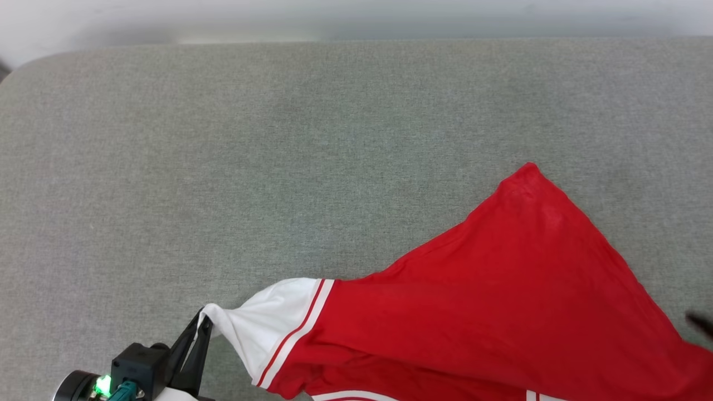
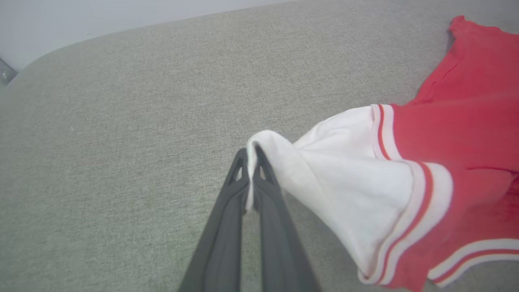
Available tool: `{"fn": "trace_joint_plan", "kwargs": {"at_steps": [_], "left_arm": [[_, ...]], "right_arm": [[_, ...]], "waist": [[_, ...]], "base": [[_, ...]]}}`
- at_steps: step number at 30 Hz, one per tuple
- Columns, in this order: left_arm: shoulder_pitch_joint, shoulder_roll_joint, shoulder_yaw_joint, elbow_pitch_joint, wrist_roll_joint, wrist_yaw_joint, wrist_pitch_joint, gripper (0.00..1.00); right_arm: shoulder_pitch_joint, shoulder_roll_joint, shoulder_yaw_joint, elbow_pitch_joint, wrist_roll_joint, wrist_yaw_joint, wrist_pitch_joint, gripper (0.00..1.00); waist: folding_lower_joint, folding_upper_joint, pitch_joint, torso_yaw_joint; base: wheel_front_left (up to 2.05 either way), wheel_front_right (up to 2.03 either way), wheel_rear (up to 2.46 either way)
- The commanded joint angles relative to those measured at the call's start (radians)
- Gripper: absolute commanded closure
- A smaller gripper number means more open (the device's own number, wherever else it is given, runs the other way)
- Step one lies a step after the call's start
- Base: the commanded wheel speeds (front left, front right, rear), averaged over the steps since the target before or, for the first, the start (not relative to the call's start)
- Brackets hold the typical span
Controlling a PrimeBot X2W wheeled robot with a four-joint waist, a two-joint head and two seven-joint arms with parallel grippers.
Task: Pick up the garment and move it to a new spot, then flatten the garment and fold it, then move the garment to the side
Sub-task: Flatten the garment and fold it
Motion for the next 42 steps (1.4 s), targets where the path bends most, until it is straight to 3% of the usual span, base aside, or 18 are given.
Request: {"fn": "trace_joint_plan", "kwargs": {"at_steps": [1,5,8,13,20,28,36,37,38,42], "left_arm": [[-0.015,0.001,0.001,-0.002,0.007,-0.002,0.001,1.0],[-0.031,-0.003,-0.001,-0.008,0.014,-0.003,0.003,1.0],[-0.052,-0.009,-0.006,-0.008,0.022,-0.011,0.008,1.0],[-0.096,-0.026,-0.017,0.003,0.038,-0.027,0.012,1.0],[-0.15,-0.055,-0.031,0.016,0.061,-0.042,0.016,1.0],[-0.186,-0.078,-0.034,0.029,0.071,-0.05,0.01,1.0],[-0.203,-0.103,-0.037,0.057,0.071,-0.063,0.002,1.0],[-0.202,-0.105,-0.035,0.062,0.068,-0.065,0.002,1.0],[-0.2,-0.105,-0.034,0.067,0.065,-0.065,0.002,1.0],[-0.185,-0.098,-0.021,0.086,0.056,-0.067,-0.003,1.0]], "right_arm": [[-0.034,0.007,-0.031,-0.031,-0.018,0.0,0.009,0.0],[-0.141,0.004,-0.095,-0.139,-0.081,0.0,0.075,0.0],[-0.262,0.009,-0.073,-0.193,-0.122,0.0,0.162,0.0],[-0.495,0.047,0.061,-0.188,-0.173,0.0,0.345,0.0],[-0.778,0.148,0.277,-0.037,-0.243,0.0,0.516,0.0],[-0.93,0.264,0.409,0.172,-0.247,0.0,0.507,0.0],[-0.866,0.272,0.605,0.262,-0.199,0.001,0.466,0.0],[-0.868,0.27,0.619,0.265,-0.195,0.001,0.451,0.69],[-0.874,0.267,0.632,0.268,-0.191,0.001,0.436,1.0],[-0.95,0.268,0.642,0.259,-0.187,0.0,0.319,1.0]], "waist": [[0.0,0.0,0.003,0.004],[0.0,0.0,0.026,0.013],[0.0,0.0,0.052,0.024],[0.0,0.0,0.093,0.048],[0.0,0.0,0.151,0.086],[0.0,0.0,0.21,0.122],[0.0,0.0,0.228,0.135],[0.0,0.0,0.225,0.133],[0.0,0.0,0.218,0.13],[0.0,0.0,0.174,0.108]], "base": [[0.0,0.0,0.0],[0.0,0.0,0.0],[0.0,0.0,0.0],[0.0,0.0,0.0],[0.0,0.0,0.0],[0.0,0.0,0.0],[0.0,0.0,0.0],[0.0,0.0,0.0],[0.0,0.0,0.0],[0.0,0.0,0.0]]}}
